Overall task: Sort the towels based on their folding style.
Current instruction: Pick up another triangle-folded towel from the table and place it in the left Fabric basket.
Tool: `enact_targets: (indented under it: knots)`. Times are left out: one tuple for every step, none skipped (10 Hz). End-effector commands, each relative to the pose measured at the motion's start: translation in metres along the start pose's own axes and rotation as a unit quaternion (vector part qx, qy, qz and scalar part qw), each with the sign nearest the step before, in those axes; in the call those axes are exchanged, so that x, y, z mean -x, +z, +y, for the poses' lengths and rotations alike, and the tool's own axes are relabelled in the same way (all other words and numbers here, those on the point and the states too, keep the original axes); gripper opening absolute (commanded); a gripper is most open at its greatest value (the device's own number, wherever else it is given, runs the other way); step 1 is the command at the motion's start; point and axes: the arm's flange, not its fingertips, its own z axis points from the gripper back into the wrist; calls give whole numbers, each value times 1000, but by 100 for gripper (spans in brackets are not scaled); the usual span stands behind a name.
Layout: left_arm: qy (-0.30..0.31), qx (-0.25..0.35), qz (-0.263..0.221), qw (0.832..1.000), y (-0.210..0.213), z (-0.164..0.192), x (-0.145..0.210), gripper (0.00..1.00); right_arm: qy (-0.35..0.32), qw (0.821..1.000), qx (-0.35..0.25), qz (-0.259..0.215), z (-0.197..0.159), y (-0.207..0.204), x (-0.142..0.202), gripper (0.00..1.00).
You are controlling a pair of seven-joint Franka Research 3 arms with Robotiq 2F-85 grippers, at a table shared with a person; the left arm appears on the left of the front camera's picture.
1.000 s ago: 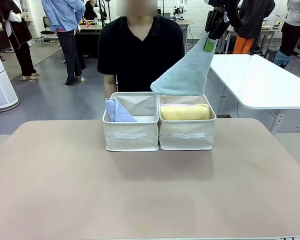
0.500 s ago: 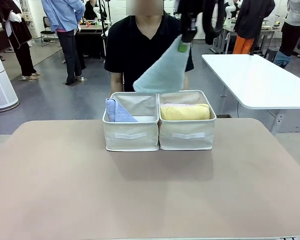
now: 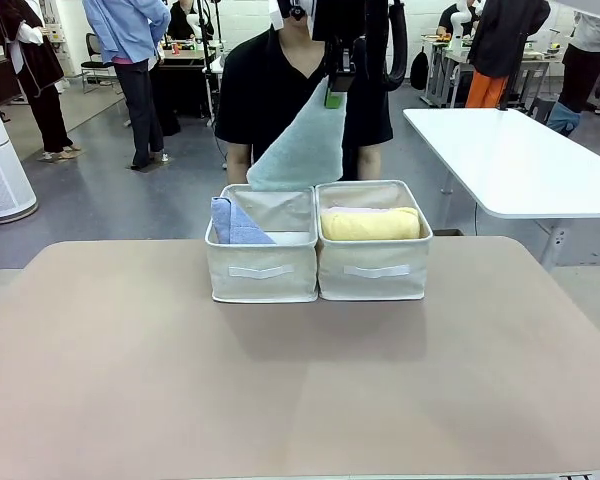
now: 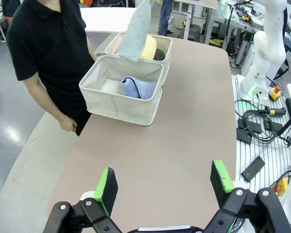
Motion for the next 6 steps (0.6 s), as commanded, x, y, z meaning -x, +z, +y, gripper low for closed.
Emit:
enact_targets:
  knots:
    - [-1, 1, -3, 1000, 0, -3, 0, 100, -26, 999, 19, -5, -19, -4, -14, 17]
    - [-1, 1, -3, 1000, 0, -3, 0, 100, -27, 999, 16, -10, -22, -10, -18, 17]
    - [-1, 1, -3, 1000, 0, -3, 0, 100, -23, 1000, 7, -12, -25, -18, -24, 17]
    - [-1, 1, -3, 1000, 0, -3, 0, 100, -22, 1000, 1, -10, -27, -28, -29, 17]
    - [-1, 1, -3, 1000, 0, -3, 0, 100, -19, 1000, -6, -10, -29, -39, -35, 17]
    - [-1, 1, -3, 1000, 0, -3, 0, 100, -20, 1000, -12, -15, -30, -49, -38, 17]
